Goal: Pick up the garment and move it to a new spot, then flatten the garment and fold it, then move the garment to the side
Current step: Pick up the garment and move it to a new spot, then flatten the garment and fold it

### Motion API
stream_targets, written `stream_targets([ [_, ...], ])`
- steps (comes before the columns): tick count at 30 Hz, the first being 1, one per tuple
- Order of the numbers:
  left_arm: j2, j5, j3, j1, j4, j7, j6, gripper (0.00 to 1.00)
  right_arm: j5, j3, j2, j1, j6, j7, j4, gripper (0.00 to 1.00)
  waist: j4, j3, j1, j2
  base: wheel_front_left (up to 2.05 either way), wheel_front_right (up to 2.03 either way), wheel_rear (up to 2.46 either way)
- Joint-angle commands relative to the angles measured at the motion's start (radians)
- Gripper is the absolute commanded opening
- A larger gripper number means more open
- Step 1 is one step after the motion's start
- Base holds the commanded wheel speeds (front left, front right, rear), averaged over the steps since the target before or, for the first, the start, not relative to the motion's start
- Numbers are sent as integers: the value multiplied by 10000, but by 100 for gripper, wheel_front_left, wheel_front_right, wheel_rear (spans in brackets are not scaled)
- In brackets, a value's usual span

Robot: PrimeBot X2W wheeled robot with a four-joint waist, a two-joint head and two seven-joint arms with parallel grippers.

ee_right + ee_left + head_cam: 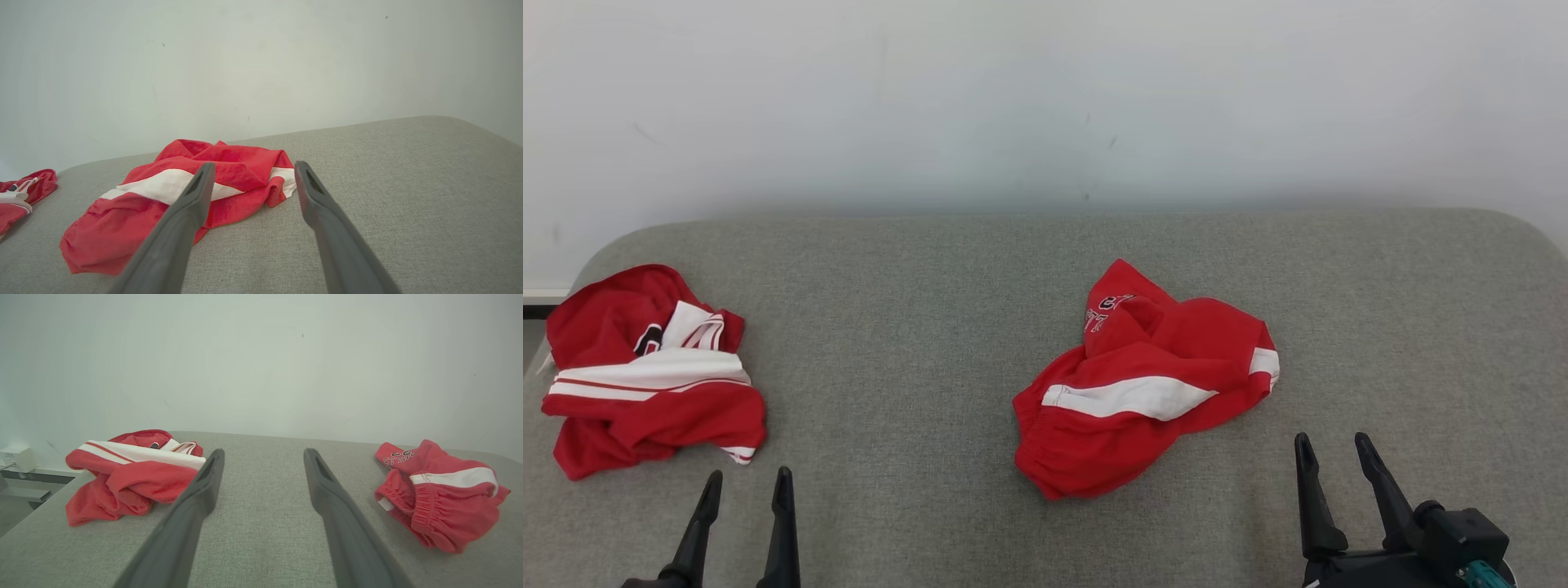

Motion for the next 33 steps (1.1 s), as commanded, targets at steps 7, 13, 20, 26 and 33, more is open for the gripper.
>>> stream_targets([
  [7,-359,424,548,-134,163,-33,-320,100,-67,28,-17,108,9,47,-82,100,-26,4,0,0,0,0,0],
  [13,-492,666,692,-115,241,-33,-410,100,-59,6,-17,104,9,44,-49,100,-40,14,0,0,0,0,0],
  [20,-587,801,788,-167,285,-34,-496,100,-41,4,-17,99,9,35,-36,100,-32,10,0,0,0,0,0],
  [26,-686,582,557,-517,566,-34,-492,100,20,66,-17,4,9,16,29,100,-116,67,0,0,0,0,0],
  [33,-480,86,-537,-1723,1200,-34,-487,100,87,80,-17,-135,9,-21,41,100,-392,297,0,0,0,0,0],
])
